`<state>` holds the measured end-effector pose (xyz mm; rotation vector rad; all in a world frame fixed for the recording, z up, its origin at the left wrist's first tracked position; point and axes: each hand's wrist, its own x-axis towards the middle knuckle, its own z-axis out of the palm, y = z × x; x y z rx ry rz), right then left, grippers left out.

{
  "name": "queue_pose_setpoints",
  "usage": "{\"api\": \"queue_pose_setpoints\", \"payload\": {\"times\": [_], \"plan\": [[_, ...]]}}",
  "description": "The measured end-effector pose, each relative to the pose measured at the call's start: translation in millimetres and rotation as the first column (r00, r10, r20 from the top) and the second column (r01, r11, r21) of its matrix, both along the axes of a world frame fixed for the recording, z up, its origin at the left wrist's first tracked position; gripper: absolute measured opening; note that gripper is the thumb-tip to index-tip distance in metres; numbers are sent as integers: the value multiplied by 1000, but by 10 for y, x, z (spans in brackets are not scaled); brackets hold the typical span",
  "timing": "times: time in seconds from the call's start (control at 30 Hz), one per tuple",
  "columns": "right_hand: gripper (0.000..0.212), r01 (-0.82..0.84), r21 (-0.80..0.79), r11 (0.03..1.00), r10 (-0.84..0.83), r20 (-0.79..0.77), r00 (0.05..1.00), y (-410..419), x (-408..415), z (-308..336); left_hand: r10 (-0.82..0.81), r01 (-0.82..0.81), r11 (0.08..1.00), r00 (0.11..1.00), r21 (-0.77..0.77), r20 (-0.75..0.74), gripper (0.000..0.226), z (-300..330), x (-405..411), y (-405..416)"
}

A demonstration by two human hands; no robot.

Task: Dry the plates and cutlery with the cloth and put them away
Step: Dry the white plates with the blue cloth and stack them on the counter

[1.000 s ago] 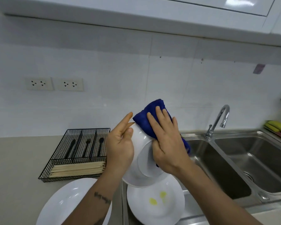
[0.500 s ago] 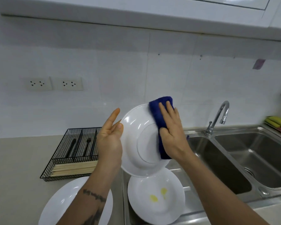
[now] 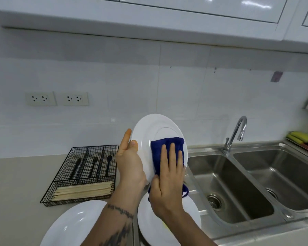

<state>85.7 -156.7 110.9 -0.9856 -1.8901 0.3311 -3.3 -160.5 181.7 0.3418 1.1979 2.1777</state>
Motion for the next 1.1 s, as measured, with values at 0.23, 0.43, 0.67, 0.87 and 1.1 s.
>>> {"api": "queue_pose_setpoints", "payload": {"times": [0.23,0.43,0.67,0.87,1.1], "plan": [[82,-146,18,989,142,145,979,86,-27,313,-94,101,992,990,70,-103,46,29,-22,-66],[77,-85,14,996,81,204,976,598,-51,642,-152,166,985,959,38,-240,48,-72,69,-242],[52,-234,-380,895,194,-141,971,916,353,673,-249,270,956,953,115,-174,45,-42,-129,-446],[40,-325,-506,799,180,-315,932,966,449,455,-226,232,969,972,89,-68,47,-147,-109,-428],[43,-304,-459,835,144,-351,925,883,610,418,-266,252,963,857,-91,-442,56,-87,-259,-383]]}}
